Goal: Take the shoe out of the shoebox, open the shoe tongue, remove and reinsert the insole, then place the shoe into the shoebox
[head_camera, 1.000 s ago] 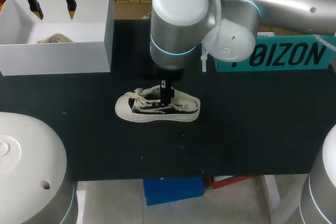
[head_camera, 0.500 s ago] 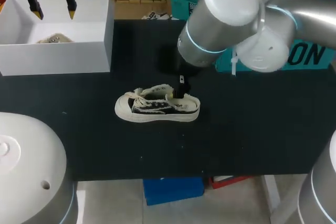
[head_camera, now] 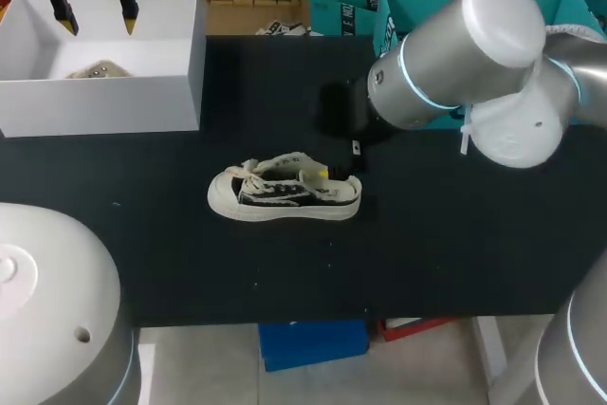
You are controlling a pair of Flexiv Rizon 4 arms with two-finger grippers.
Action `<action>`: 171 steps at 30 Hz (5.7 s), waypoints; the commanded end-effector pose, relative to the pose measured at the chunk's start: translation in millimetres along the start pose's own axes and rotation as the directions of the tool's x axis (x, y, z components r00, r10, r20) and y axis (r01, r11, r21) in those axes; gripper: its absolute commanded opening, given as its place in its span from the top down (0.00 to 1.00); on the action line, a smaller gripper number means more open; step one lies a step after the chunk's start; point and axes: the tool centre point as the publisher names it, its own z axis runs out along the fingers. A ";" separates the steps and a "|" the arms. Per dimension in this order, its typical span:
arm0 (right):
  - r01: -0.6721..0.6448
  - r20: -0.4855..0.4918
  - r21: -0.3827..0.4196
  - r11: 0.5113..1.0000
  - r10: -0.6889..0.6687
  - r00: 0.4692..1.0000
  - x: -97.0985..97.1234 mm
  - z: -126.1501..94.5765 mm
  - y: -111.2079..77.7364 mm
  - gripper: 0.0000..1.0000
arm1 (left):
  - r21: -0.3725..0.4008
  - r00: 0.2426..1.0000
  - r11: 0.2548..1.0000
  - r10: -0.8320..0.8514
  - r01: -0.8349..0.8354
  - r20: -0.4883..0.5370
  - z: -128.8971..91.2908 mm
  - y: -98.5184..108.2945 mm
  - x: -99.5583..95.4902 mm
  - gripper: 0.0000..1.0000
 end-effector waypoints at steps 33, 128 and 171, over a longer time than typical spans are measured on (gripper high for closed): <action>-0.035 -0.012 -0.222 0.974 0.033 0.999 24.7 -5.8 -5.8 0.00 | -0.002 1.000 1.000 -0.001 0.001 0.002 -0.7 0.4 0.2 0.00; -0.318 -0.202 -0.471 0.823 0.250 0.947 37.6 127.5 -80.5 0.00 | -0.002 1.000 1.000 -0.001 0.001 0.002 -0.7 0.4 0.2 0.00; -0.326 -0.222 -0.442 0.835 0.251 0.942 41.6 135.4 -75.5 1.00 | -0.006 0.982 1.000 0.010 -0.009 0.186 -14.0 73.9 65.8 0.00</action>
